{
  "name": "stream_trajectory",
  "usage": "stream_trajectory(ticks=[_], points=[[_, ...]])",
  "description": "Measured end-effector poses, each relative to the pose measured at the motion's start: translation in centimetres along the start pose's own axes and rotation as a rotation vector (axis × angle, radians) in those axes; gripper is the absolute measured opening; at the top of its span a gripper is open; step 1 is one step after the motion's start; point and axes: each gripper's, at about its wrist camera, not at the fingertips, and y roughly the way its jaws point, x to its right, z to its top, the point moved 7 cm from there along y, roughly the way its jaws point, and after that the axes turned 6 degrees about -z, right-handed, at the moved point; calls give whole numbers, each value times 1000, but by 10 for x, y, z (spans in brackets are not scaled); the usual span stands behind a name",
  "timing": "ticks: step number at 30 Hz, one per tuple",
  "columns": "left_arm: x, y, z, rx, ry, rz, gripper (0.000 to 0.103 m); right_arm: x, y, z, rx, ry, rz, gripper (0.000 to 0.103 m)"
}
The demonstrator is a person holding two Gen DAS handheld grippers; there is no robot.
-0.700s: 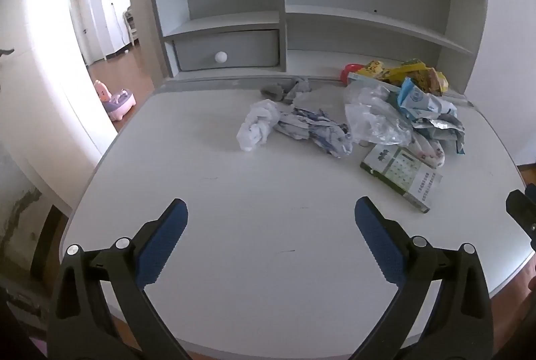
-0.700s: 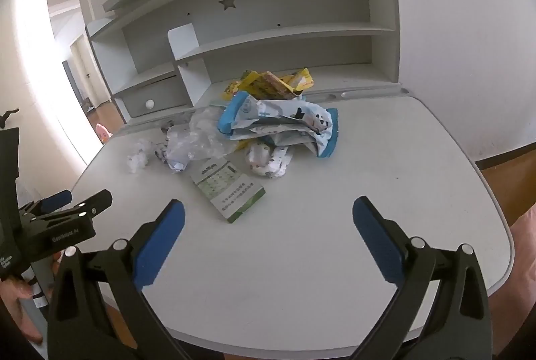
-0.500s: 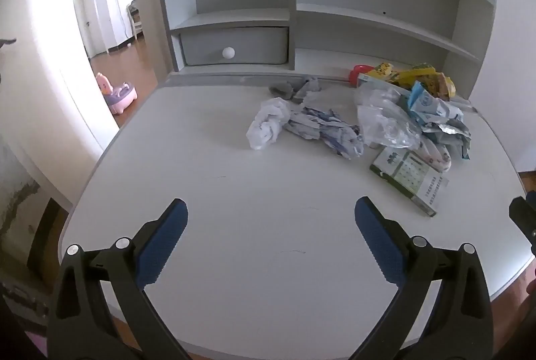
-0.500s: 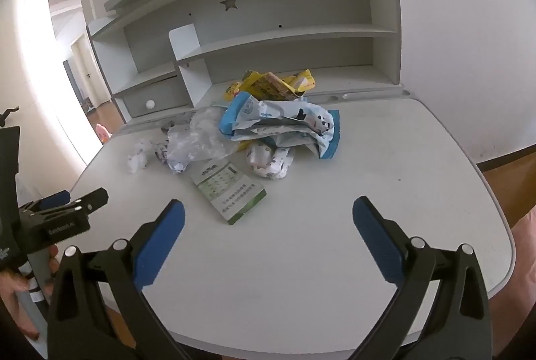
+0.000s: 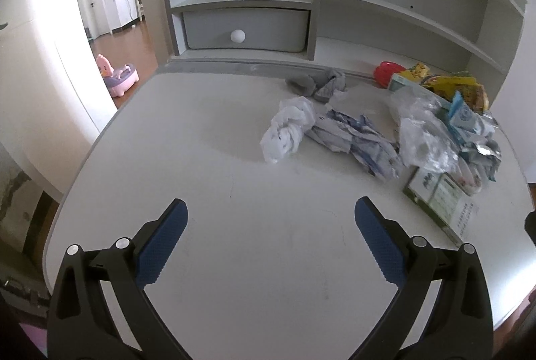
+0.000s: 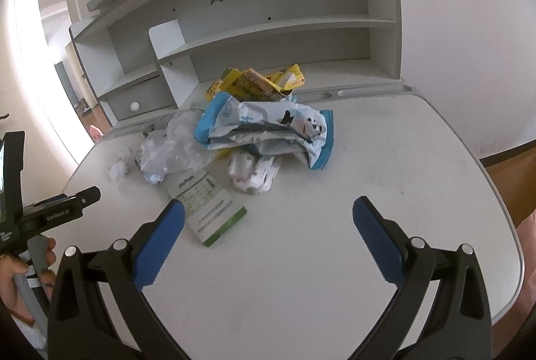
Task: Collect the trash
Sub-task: 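Move both tools toward the pile of trash on the desk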
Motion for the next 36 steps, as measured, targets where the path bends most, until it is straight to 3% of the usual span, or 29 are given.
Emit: stream_trajectory(ticks=[8, 15, 32, 36], points=[[-2, 18, 14, -18, -3, 5, 97, -6, 19, 7, -69, -69, -29, 97], [-1, 24, 18, -23, 8, 16, 97, -12, 25, 17, -12, -71, -17, 97], [1, 24, 13, -37, 22, 13, 97, -13, 27, 14, -21, -74, -5, 97], [-4, 16, 23, -23, 53, 41, 97, -12, 18, 28, 12, -135, -27, 97]])
